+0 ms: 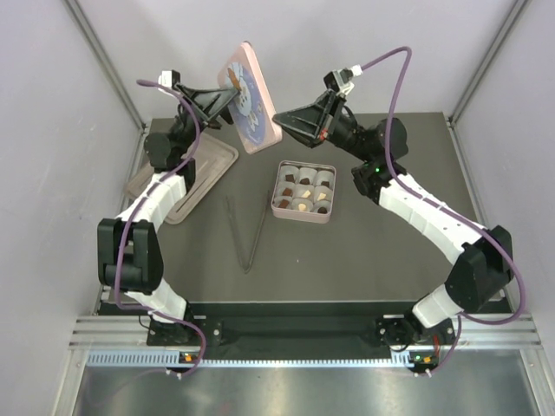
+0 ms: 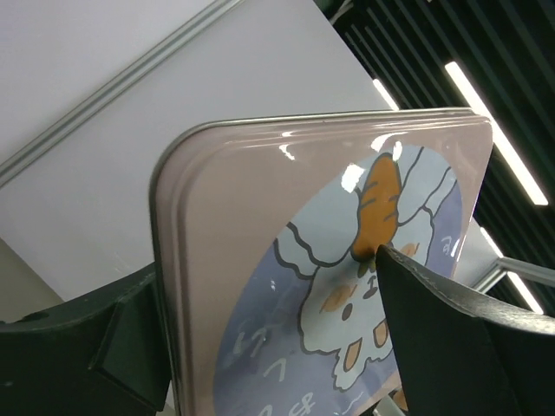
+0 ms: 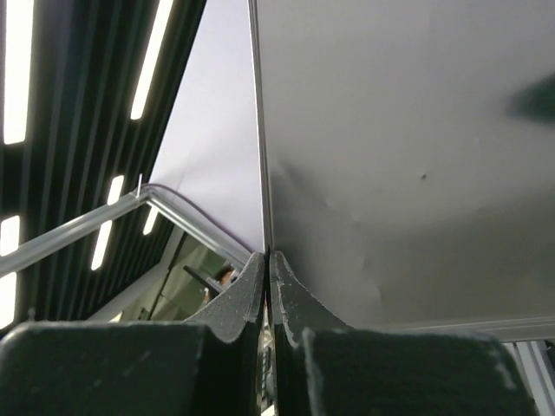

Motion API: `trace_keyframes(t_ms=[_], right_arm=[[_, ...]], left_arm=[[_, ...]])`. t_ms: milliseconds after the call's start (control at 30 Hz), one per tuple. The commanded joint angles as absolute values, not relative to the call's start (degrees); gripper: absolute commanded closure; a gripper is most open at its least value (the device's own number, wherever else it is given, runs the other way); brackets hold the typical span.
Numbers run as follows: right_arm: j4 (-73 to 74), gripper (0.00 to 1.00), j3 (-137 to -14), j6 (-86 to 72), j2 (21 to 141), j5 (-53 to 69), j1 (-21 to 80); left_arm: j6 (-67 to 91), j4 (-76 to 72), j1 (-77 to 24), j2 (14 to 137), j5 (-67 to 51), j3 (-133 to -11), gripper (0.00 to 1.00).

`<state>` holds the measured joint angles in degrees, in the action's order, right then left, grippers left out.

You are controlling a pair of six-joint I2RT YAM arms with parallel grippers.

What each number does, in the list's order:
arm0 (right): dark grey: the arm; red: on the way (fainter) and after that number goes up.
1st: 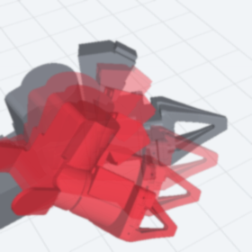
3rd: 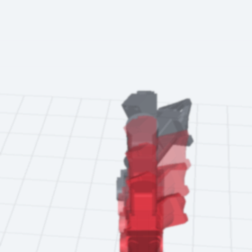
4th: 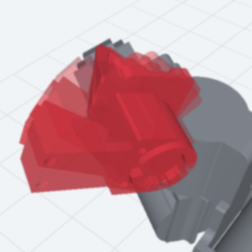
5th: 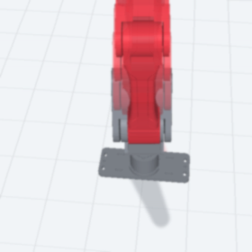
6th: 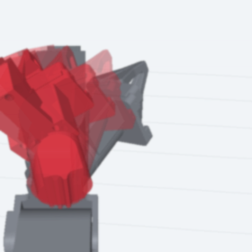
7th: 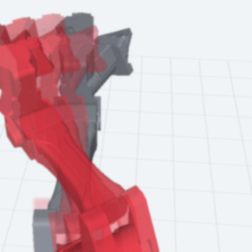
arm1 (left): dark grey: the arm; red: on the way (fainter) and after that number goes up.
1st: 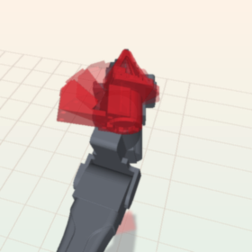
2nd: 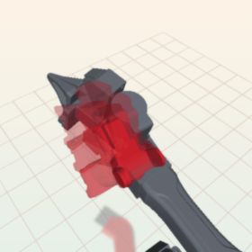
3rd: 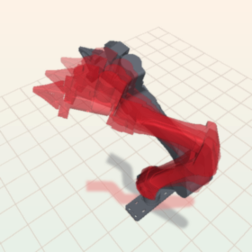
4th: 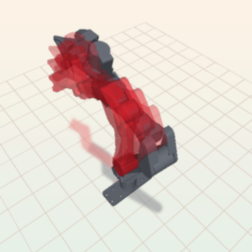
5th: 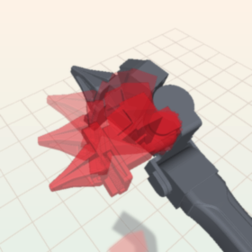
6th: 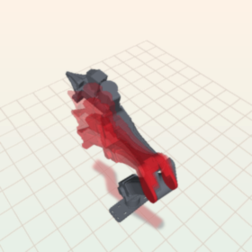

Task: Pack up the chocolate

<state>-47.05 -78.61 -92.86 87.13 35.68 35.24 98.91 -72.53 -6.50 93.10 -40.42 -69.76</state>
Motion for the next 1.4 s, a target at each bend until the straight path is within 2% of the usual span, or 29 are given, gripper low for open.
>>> trace_keyframes(t_ms=[0, 400, 533, 567, 600, 700, 833, 900, 1133, 1233, 1367], right_arm=[[-51.9, 1.0, -75.8, -94.8, 86.7, 36.6, 32.8], [-54.1, 1.0, -67.6, -95.8, 88.2, 39.0, 26.3], [-52.6, 1.0, -66.5, -93.0, 89.1, 39.9, 25.1], [-50.1, 0.97, -66.3, -91.9, 89.2, 40.0, 24.8], [-48.8, 0.91, -66.0, -89.3, 89.0, 40.2, 24.3], [-42.5, 0.76, -65.3, -83.4, 88.2, 40.3, 23.3], [-30.1, 0.57, -65.6, -71.3, 86.1, 40.2, 22.6], [-26.1, 0.55, -66.2, -66.5, 85.3, 40.1, 22.5], [-16.7, 0.59, -64.3, -53.2, 81.7, 40.4, 21.9], [-16.7, 0.55, -61.4, -50.7, 80.8, 40.9, 20.3], [-16.5, 0.53, -60.2, -46.1, 81.3, 44.2, 19.0]], left_arm=[[100.0, -97.2, -6.9, 88.8, -38.8, -68.2, 0.13], [101.7, -97.2, -7.0, 87.5, -38.6, -62.3, 0.36], [102.7, -97.1, -7.0, 87.5, -39.8, -60.8, 0.51], [102.7, -97.1, -7.0, 87.6, -39.9, -60.4, 0.6], [102.8, -97.1, -6.9, 87.7, -40.3, -59.5, 0.63], [102.8, -97.1, -6.9, 88.0, -40.7, -57.4, 0.7], [103.1, -96.9, -6.9, 89.1, -42.3, -55.3, 0.74], [103.0, -96.3, -7.0, 89.5, -42.8, -54.6, 0.75], [102.5, -91.3, -7.5, 91.5, -48.6, -52.6, 0.79], [102.3, -87.5, -7.8, 92.5, -53.3, -52.6, 0.83], [102.9, -85.0, -8.1, 93.1, -57.5, -52.6, 0.82]])
